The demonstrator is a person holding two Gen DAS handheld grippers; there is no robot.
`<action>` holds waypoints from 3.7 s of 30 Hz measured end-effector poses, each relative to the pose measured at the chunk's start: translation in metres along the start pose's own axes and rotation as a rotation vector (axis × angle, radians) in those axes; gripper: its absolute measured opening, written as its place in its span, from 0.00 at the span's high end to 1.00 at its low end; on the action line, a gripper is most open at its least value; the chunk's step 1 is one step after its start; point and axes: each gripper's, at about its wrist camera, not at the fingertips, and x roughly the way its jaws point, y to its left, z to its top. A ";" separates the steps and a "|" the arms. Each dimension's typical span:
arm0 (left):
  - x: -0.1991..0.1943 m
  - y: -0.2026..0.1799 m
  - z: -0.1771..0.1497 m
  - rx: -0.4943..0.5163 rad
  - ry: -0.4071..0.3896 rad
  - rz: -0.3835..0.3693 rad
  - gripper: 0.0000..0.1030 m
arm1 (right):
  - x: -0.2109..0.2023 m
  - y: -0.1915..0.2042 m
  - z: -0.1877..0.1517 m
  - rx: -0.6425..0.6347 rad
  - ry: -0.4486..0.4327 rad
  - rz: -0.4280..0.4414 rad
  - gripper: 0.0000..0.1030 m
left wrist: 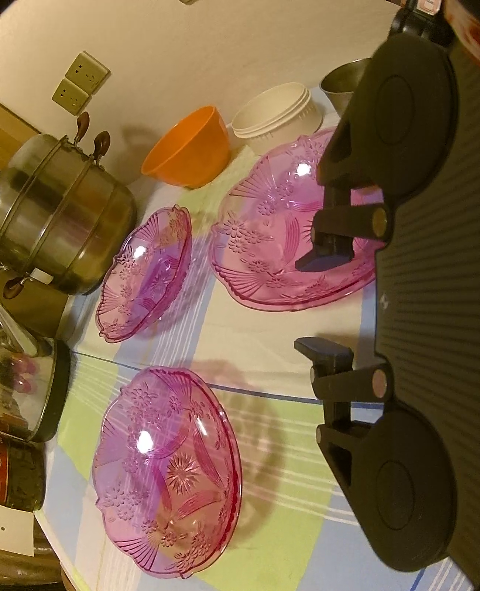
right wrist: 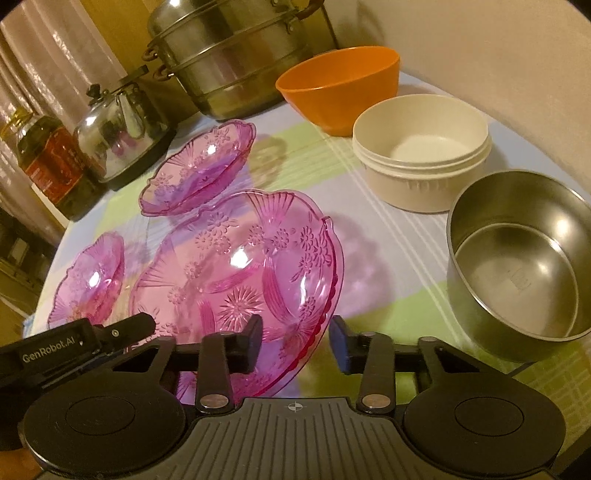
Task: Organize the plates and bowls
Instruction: 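Reach the right gripper to the large pink glass plate rim and close, then lift the pink plate with the right gripper toward the steamer pot, then lower the pink plate onto another pink plate and open the right gripper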
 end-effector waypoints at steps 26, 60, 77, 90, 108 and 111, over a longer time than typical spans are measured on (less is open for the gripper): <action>-0.006 -0.008 -0.001 0.042 -0.005 0.000 0.89 | -0.006 0.005 0.001 -0.030 -0.012 -0.009 0.83; 0.057 -0.001 0.150 0.071 -0.092 0.062 0.88 | 0.080 0.091 0.136 -0.155 -0.053 0.057 0.83; 0.100 -0.007 0.162 0.195 -0.024 0.127 0.86 | 0.126 0.094 0.146 -0.224 -0.023 -0.020 0.82; 0.108 -0.015 0.159 0.265 -0.013 0.175 0.79 | 0.129 0.098 0.142 -0.268 -0.033 -0.046 0.66; 0.099 -0.004 0.165 0.186 -0.040 0.152 0.76 | 0.115 0.085 0.149 -0.181 -0.081 -0.014 0.53; 0.099 -0.002 0.166 0.170 -0.037 0.140 0.76 | 0.114 0.084 0.150 -0.164 -0.075 -0.004 0.53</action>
